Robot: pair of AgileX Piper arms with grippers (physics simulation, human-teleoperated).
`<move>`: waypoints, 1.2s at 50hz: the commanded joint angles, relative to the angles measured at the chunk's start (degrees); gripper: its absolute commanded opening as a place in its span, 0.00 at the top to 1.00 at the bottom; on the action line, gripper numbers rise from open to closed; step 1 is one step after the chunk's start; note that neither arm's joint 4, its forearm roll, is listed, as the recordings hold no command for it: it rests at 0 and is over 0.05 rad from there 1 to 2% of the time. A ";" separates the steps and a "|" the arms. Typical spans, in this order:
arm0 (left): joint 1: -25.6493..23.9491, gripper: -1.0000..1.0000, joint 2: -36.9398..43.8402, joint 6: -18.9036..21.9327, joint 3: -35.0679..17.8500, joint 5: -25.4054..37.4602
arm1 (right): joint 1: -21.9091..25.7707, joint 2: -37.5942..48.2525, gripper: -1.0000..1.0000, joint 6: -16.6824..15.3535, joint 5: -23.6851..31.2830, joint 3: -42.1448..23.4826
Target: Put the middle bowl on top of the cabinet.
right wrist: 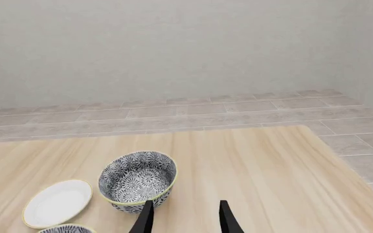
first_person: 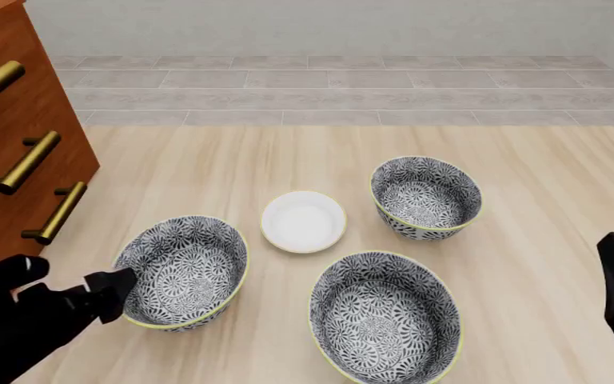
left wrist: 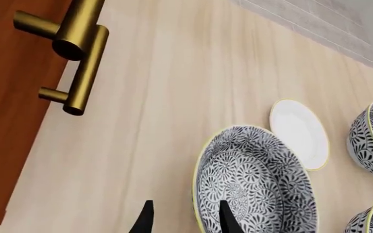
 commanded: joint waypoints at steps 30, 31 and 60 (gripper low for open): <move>-0.39 1.00 -6.23 -0.25 -0.01 4.97 | -0.08 0.32 0.00 0.48 -0.22 -0.08; -0.54 1.00 -6.84 -0.34 -0.01 5.46 | -0.08 0.35 0.00 0.48 -0.26 -0.07; 0.27 1.00 2.21 -0.81 -1.15 2.57 | -0.42 -0.05 0.00 1.20 0.02 0.06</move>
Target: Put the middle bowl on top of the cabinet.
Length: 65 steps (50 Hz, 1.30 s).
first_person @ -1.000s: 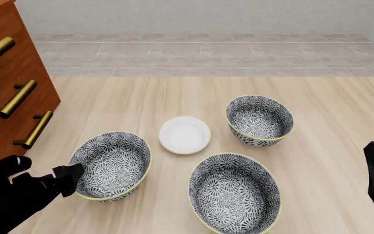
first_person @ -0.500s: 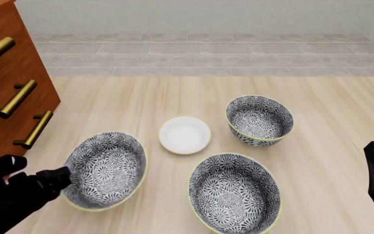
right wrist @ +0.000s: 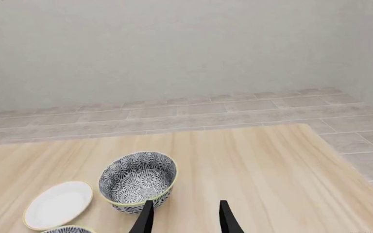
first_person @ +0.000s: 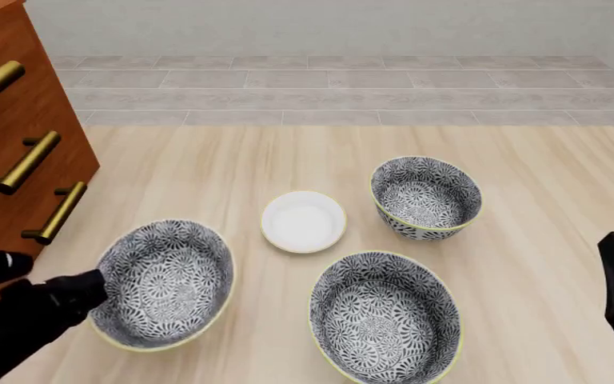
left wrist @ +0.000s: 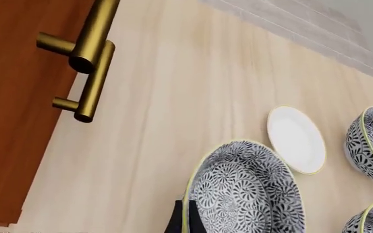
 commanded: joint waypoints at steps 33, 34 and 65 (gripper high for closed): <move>-0.40 1.00 1.89 -4.55 -12.69 17.07 | -0.31 -0.06 0.00 0.23 0.10 0.10; -0.18 1.00 1.53 -4.65 -13.07 17.65 | -0.29 -0.12 0.00 0.16 0.12 0.12; 5.25 1.00 -4.44 -4.23 -29.20 34.25 | -0.04 0.02 0.00 -0.72 0.04 0.06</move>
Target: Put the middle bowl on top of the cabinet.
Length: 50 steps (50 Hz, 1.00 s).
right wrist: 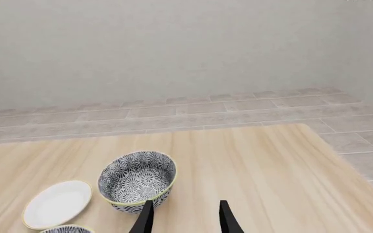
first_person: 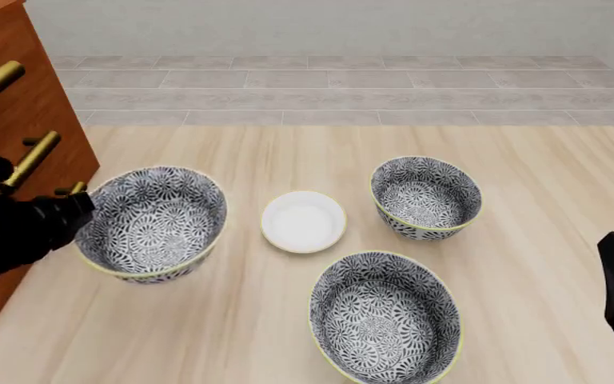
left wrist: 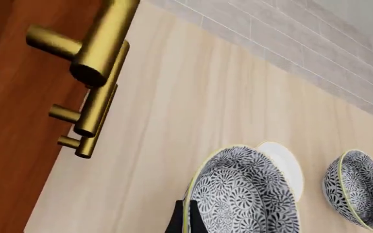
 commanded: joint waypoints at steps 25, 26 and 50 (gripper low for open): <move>6.64 1.00 1.89 0.89 -23.86 18.93 | 0.72 0.81 0.00 -2.44 -1.21 0.05; 6.75 1.00 1.98 0.87 -24.41 19.38 | 1.01 0.49 0.00 -2.66 -1.07 0.01; 10.90 1.00 3.36 -4.17 -38.66 29.73 | 1.24 0.73 0.00 -3.02 -1.45 0.04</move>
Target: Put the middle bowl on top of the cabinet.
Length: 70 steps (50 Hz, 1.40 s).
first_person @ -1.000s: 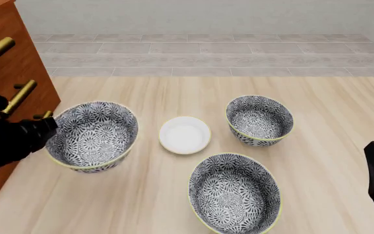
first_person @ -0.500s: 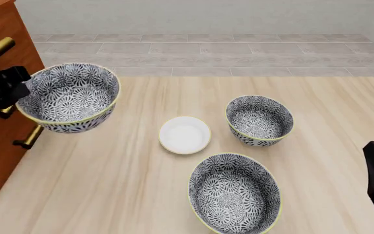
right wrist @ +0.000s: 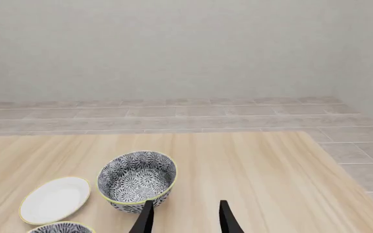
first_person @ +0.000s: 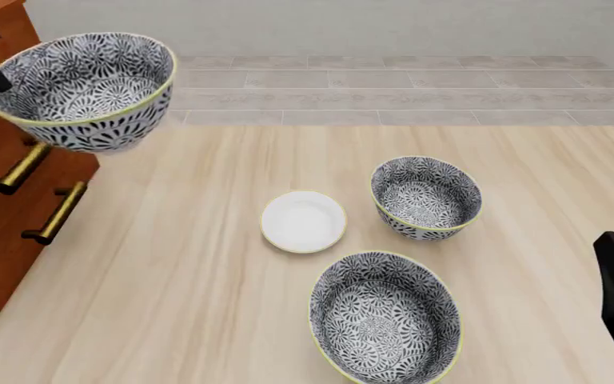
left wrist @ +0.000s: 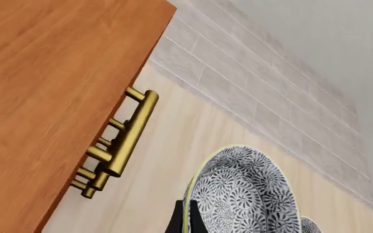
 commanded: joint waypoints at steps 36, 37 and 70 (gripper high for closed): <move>11.35 1.00 4.29 -4.34 -23.73 16.97 | 0.25 -0.19 0.00 -0.49 0.02 0.00; 11.77 1.00 4.39 -4.49 -24.86 17.52 | 0.24 -0.24 0.00 -0.46 0.07 -0.01; 26.59 1.00 9.52 -5.58 -40.06 24.10 | 0.16 0.20 0.00 -0.34 -0.43 -0.01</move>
